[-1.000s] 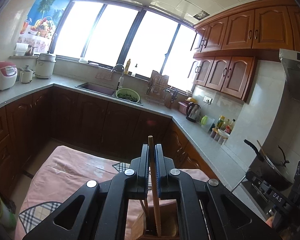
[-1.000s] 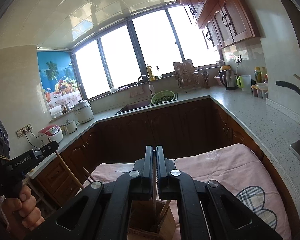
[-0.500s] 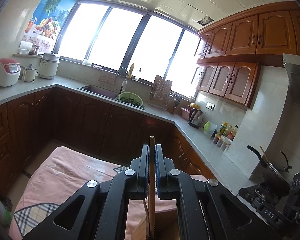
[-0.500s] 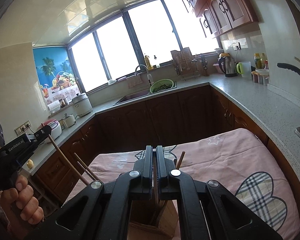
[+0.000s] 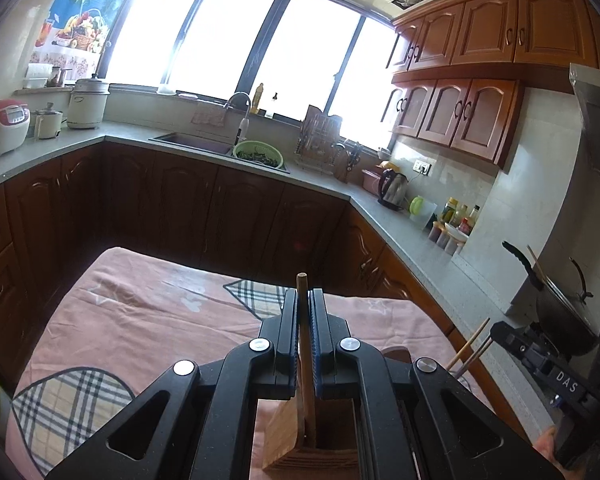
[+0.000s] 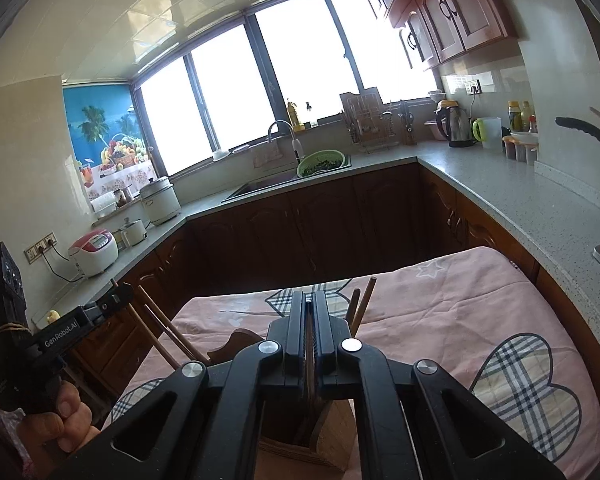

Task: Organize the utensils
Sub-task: 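Lower the wooden chopstick into a slot of the holder, then open the left gripper and pull back from the holder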

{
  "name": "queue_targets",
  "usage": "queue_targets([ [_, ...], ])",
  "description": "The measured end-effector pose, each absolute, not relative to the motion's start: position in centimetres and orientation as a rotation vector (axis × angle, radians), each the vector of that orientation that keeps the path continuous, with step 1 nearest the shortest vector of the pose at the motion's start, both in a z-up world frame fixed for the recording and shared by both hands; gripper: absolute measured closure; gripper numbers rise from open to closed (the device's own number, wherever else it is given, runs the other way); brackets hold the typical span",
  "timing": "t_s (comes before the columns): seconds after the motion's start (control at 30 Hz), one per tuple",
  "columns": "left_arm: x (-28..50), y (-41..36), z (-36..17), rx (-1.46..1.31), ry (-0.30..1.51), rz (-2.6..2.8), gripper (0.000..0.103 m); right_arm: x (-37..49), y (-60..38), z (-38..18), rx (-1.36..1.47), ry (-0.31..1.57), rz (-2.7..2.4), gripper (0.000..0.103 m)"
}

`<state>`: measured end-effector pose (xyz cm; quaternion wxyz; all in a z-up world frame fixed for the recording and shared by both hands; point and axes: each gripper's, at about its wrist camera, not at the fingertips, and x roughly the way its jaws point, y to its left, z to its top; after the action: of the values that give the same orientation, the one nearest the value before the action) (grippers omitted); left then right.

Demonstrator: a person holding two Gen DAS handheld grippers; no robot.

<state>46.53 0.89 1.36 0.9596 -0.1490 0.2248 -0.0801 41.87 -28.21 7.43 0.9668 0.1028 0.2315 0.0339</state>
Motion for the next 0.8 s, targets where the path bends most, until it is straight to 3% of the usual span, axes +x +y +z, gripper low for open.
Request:
queue_targets([
  [0.43,47.3,1.2,3.0,-0.283,0.486,-0.162,0.095,42.2,-28.5,7.4,0.223,0.487,0.061,0.099],
  [0.47,47.3,1.3,3.1,-0.285,0.489,-0.163,0.093,42.2,-28.5,7.4,0.223,0.489,0.064,0.095],
  [0.53,47.2,1.5,3.3,-0.291,0.483,-0.156,0.074,41.9,-28.4,7.5,0.223,0.487,0.069,0.095],
  [0.73,46.0,1.6,3.7,-0.289,0.468,-0.151,0.068,41.0,-28.2,8.2,0.233,0.464,0.07,0.089],
  [0.8,45.5,1.7,3.6,-0.288,0.466,-0.145,0.063,40.5,-28.2,8.5,0.238,0.454,0.071,0.074],
])
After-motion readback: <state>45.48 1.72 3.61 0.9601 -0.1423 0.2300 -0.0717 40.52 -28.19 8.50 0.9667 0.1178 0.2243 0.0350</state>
